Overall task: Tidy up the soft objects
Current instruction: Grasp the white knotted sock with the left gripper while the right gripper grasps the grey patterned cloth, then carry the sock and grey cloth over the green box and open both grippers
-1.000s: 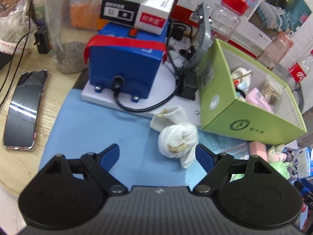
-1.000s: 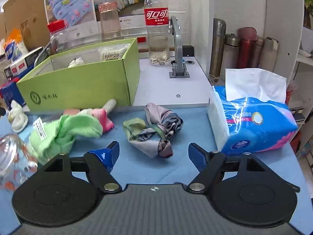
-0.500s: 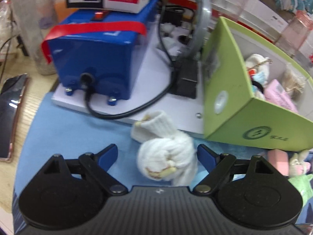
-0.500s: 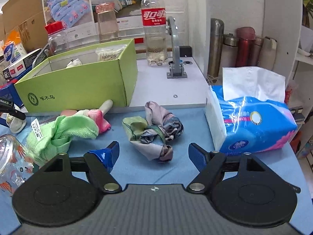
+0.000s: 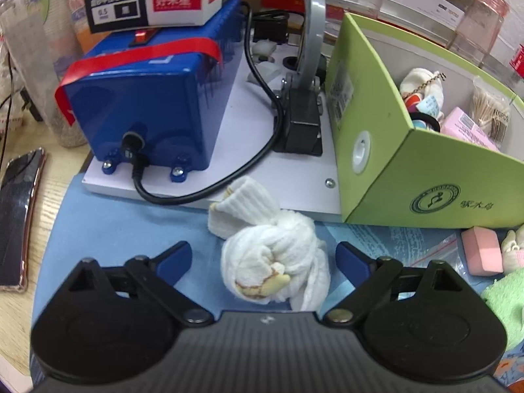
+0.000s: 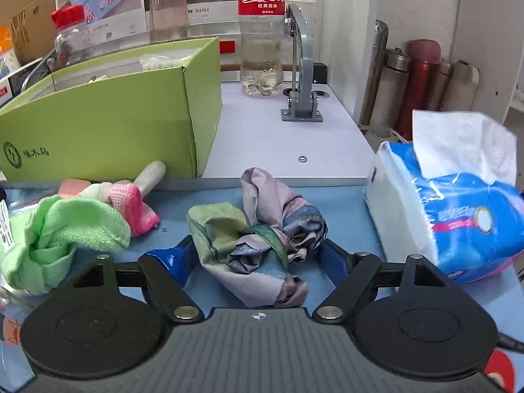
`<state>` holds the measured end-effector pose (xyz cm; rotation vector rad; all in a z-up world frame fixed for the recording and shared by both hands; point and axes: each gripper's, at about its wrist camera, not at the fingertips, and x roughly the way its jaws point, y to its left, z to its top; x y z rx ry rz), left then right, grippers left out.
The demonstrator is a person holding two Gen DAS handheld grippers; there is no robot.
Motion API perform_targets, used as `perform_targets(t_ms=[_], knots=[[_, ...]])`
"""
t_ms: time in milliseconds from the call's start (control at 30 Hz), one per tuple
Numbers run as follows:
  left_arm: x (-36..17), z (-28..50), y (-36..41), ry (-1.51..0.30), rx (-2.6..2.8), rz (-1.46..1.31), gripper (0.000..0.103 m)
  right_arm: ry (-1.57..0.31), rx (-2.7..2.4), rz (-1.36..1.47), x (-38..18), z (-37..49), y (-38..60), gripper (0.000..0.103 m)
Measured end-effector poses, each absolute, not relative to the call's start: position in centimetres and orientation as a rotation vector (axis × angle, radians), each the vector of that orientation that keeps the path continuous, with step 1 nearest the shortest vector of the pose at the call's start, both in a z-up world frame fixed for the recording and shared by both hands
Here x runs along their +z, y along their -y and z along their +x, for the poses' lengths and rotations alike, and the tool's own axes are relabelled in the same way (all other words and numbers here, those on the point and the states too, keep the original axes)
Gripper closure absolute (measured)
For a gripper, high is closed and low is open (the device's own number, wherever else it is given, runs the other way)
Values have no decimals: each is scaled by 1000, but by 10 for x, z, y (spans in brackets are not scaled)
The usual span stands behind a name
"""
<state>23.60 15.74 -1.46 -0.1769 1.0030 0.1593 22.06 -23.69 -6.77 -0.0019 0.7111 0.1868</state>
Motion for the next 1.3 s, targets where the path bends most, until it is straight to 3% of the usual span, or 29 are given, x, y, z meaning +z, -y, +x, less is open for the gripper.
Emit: perform_targets(t_ms=[200, 267, 300, 333, 433, 700, 900, 1067, 1300], knots=[[-15, 232, -157, -977, 161, -170, 13, -666, 190, 0, -72, 217, 239, 33], [-13, 226, -158, -958, 183, -167, 36, -661, 193, -3, -71, 216, 239, 42], [-10, 222, -160, -954, 174, -177, 63, -652, 207, 2, -70, 215, 240, 58], [-8, 219, -164, -956, 168, -204, 63, -645, 228, 23, -69, 214, 242, 66], [-2, 206, -178, -957, 127, -289, 63, -656, 281, 68, -66, 208, 246, 72], [46, 176, -179, -891, 55, -276, 63, -475, 401, 79, -5, 164, 233, 72], [105, 205, -152, -771, -20, -208, 63, -359, 459, -2, 57, 203, 195, 71], [123, 254, -133, -748, -60, -189, 63, -386, 493, -61, 74, 264, 160, 71], [101, 306, -111, -814, -71, -133, 61, -494, 538, -113, 52, 314, 127, 67]])
